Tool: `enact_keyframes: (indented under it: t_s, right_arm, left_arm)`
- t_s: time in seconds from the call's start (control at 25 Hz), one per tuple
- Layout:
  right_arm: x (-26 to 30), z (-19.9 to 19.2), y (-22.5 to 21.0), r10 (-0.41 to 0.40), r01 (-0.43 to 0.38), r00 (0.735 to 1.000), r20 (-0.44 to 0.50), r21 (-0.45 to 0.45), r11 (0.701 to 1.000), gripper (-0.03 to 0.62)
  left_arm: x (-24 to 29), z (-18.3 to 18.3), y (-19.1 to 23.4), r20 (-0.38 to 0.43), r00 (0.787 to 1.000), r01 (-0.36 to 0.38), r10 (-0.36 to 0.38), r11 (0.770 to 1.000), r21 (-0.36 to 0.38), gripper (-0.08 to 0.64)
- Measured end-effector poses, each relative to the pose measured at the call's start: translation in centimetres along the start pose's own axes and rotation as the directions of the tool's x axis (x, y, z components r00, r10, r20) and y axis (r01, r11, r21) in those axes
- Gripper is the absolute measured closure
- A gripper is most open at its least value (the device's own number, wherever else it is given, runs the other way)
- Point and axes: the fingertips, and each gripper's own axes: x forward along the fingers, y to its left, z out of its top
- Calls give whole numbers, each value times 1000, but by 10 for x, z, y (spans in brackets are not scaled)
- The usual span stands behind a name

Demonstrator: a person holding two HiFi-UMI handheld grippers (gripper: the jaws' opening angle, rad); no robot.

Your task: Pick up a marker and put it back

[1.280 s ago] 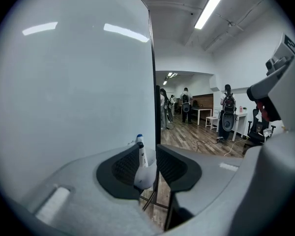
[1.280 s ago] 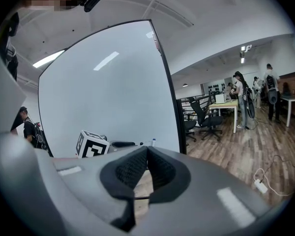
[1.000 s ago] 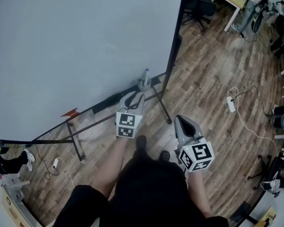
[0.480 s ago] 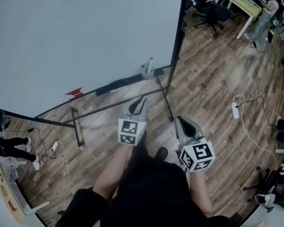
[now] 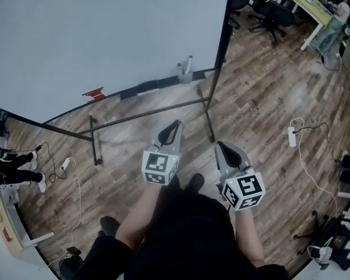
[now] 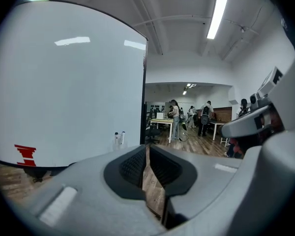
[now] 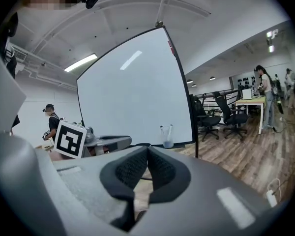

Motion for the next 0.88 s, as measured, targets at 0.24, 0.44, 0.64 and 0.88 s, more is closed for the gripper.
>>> enact_keyframes:
  t_s: [0.24, 0.44, 0.64, 0.88]
  right_arm:
    - [-1, 15, 5, 46, -46, 998, 44, -18, 999, 589]
    - [7, 28, 20, 104, -101, 991, 87, -45, 994, 589]
    - [15, 37, 48, 208, -200, 967, 146, -69, 977, 589]
    - [29, 34, 63, 195, -188, 969, 150, -58, 980, 589]
  left_arm:
    - [-23, 25, -11, 48, 999, -1, 2, 1000, -11, 537]
    - [-39, 35, -14, 69, 998, 8, -8, 1000, -9, 545]
    - [-52, 31, -11, 59, 998, 27, -26, 1000, -9, 548]
    - [-62, 26, 0, 49, 997, 58, -57, 998, -14, 548]
